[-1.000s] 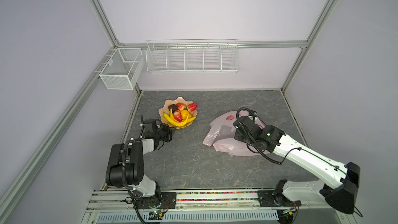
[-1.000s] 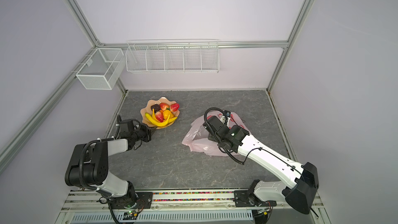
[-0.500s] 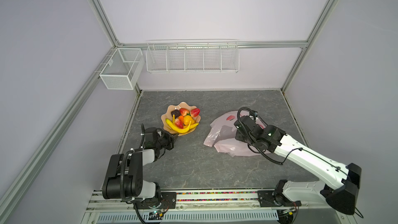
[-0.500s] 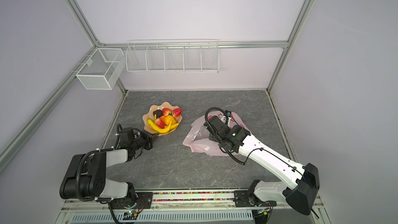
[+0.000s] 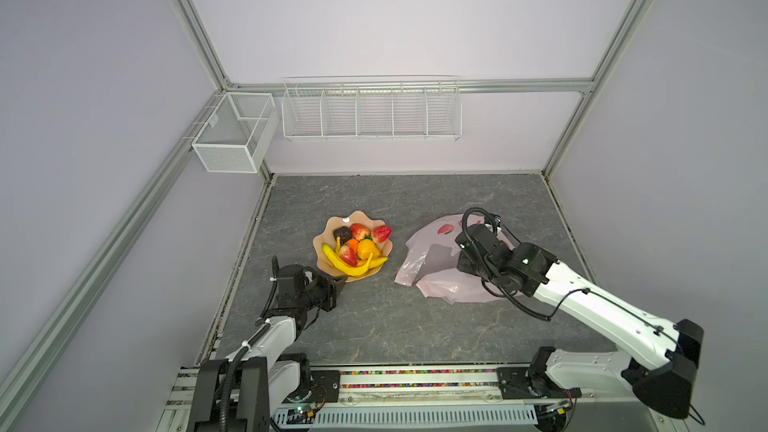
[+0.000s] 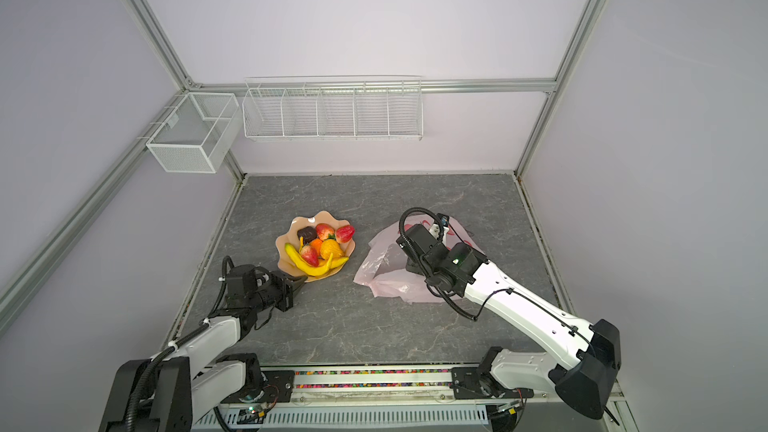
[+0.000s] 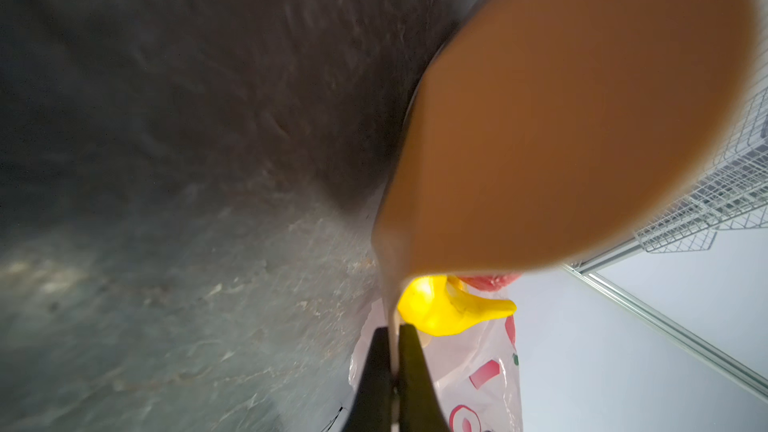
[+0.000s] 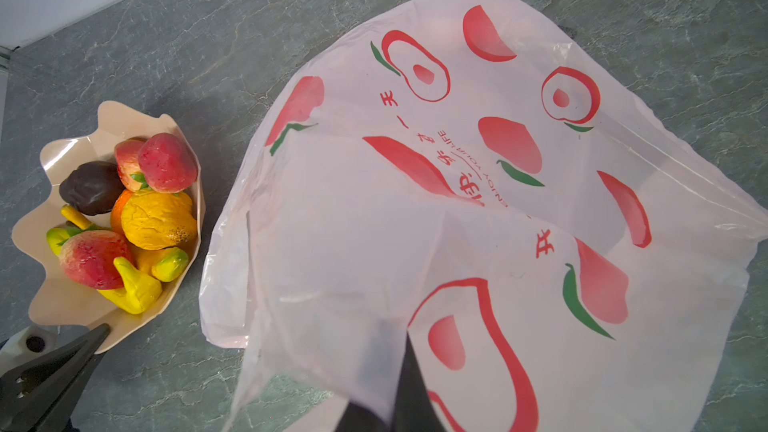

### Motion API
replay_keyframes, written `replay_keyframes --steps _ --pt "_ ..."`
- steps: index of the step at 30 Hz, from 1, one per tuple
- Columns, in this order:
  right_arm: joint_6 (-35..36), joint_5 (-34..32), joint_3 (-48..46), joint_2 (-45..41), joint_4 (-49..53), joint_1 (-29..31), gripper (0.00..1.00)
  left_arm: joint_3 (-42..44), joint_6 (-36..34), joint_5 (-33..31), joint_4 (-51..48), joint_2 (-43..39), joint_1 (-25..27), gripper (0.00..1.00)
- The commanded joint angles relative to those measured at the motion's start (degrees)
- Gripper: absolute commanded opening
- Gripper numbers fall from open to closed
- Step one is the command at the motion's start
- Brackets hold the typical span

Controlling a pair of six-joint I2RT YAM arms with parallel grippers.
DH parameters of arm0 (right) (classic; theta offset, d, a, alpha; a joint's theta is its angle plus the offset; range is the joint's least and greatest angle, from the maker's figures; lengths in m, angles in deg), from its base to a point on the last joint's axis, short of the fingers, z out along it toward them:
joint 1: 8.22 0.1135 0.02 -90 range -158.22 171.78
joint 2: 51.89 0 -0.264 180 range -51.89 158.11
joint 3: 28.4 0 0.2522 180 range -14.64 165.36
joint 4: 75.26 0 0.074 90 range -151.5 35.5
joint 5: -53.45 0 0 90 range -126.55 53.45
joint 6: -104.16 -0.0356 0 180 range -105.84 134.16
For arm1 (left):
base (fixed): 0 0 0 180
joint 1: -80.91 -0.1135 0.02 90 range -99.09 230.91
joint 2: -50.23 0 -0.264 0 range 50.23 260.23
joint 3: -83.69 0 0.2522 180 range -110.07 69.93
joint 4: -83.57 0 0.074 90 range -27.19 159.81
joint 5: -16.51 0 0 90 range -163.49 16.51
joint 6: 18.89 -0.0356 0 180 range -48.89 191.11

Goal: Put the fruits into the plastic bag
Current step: 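Release the bowl rim and raise the left gripper, then move the left gripper over the bowl above the red strawberry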

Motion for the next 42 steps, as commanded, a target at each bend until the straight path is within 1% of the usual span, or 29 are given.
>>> replay_keyframes --steps 1,6,10,14,15,16,19,21,22,25,28,30,32,34,36,37,40,42 --pt "0.2 0.3 -0.9 -0.5 0.1 -0.4 0.06 2.0 1.0 -0.6 -3.5 -4.8 0.5 0.0" --pt "0.3 0.8 -1.0 -0.6 0.0 -0.4 0.06 5.1 3.7 -0.6 -8.3 -13.3 0.9 0.0" --pt "0.4 1.1 -1.3 -0.7 -0.3 -0.3 0.06 5.9 4.2 -0.5 -14.0 -20.2 1.1 0.0" --pt "0.4 1.5 -1.6 -0.6 -0.6 -0.3 0.06 6.5 4.3 -0.7 -19.2 -25.0 1.1 0.0" --pt "0.5 1.7 -1.6 -0.6 -0.6 -0.4 0.06 6.9 4.4 -0.9 -20.1 -26.0 1.1 0.04" --pt "0.6 1.7 -1.5 -0.5 -0.7 -0.3 0.06 7.1 4.4 -0.9 -20.9 -26.8 1.1 0.11" --pt "0.6 1.8 -1.4 -0.5 -0.7 -0.3 0.06 6.7 4.2 -1.3 -24.4 -29.8 1.1 0.34" --pt "0.7 1.7 -1.3 -0.6 -0.7 -0.3 0.06 4.9 2.8 -1.8 -29.0 -32.0 1.1 0.5" --pt "0.7 1.6 -1.2 -0.6 -0.6 -0.3 0.06 3.9 2.0 -2.1 -31.6 -33.0 1.1 0.56" --pt "0.8 1.4 -1.2 -0.8 -0.2 -0.3 0.06 -0.4 -0.7 -2.5 -40.8 -35.8 1.1 0.65" --pt "0.8 1.3 -1.2 -1.0 0.2 -0.3 0.06 -5.8 -3.3 -3.1 -48.9 -37.8 1.1 0.69" --pt "0.9 1.1 -1.2 -1.2 0.5 -0.3 0.06 -10.5 -6.8 -4.3 -54.7 -38.1 1.1 0.71" --pt "0.8 1.0 -1.1 -1.4 0.7 -0.3 0.06 -17.0 -11.7 -6.7 -60.4 -36.1 1.1 0.73" --pt "0.9 0.8 -1.1 -1.7 1.0 -0.3 0.06 -24.7 -18.2 -9.0 -65.0 -31.3 1.1 0.75" --pt "0.9 0.8 -1.1 -2.1 1.5 -0.4 0.06 -34.7 -27.5 -10.9 -68.7 -23.6 1.1 0.78" --pt "0.9 0.7 -1.1 -2.2 1.6 -0.3 0.06 -38.9 -31.1 -11.5 -69.8 -20.0 1.1 0.79" --pt "1.0 0.4 -1.2 -2.7 2.1 -0.3 0.06 -53.0 -44.3 -12.3 -72.6 -6.5 1.3 0.8" --pt "1.1 0.1 -1.2 -2.9 2.3 -0.4 0.06 -63.0 -52.2 -13.6 -74.6 2.3 3.7 0.8"
